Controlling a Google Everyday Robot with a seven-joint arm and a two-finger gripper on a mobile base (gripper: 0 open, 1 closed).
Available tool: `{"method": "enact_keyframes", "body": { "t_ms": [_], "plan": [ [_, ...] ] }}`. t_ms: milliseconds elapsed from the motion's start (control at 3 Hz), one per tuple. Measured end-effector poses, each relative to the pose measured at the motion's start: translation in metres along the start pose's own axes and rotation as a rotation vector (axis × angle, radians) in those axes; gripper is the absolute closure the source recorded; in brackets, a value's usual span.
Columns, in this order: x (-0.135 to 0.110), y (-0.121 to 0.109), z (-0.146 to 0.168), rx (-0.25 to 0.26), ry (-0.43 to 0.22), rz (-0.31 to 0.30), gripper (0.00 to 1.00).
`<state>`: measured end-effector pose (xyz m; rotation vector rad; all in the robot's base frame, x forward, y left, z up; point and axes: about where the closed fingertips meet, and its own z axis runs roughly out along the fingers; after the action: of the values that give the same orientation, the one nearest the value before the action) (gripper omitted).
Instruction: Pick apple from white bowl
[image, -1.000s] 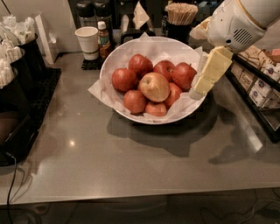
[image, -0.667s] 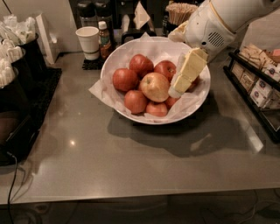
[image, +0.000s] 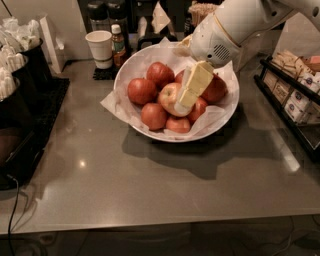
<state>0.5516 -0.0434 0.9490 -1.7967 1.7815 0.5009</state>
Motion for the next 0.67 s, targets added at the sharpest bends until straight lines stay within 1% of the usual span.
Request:
{"method": "enact_keyframes", "body": {
  "t_ms": [333,667],
  "plan": [
    [0.005,0.004,0.003,0.004,0.010,0.014,0.00],
    [0.016,0.016,0.011,0.013,0.004,0.054,0.00]
  ]
}}
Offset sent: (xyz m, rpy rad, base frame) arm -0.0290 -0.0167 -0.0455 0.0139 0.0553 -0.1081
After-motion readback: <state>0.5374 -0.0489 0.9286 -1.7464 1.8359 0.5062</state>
